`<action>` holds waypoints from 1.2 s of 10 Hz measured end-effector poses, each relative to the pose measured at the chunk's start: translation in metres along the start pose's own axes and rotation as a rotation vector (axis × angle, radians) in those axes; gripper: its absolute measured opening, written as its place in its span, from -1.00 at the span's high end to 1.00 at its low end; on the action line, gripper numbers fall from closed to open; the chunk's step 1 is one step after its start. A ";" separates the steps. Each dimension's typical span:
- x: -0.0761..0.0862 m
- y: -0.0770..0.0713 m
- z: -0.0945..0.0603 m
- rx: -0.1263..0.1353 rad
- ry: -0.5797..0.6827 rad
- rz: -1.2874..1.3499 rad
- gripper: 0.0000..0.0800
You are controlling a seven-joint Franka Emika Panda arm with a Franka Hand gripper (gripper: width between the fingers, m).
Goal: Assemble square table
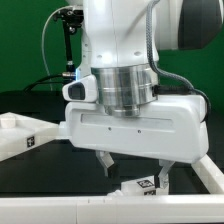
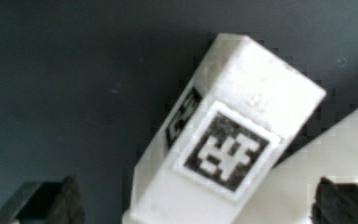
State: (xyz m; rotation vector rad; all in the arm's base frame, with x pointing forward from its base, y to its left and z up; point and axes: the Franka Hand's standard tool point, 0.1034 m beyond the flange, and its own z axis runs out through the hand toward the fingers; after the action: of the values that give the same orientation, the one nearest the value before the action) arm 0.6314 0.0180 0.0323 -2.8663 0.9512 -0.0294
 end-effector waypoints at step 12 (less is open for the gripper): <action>-0.044 0.041 -0.002 -0.058 -0.056 0.264 0.29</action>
Offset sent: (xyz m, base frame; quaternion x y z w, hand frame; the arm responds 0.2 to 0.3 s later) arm -0.0143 0.0092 -0.0057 -0.0270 -0.0305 0.0489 0.9980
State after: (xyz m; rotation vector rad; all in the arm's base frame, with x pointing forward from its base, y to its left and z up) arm 0.5717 0.0116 0.0300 -2.7493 1.3289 0.1040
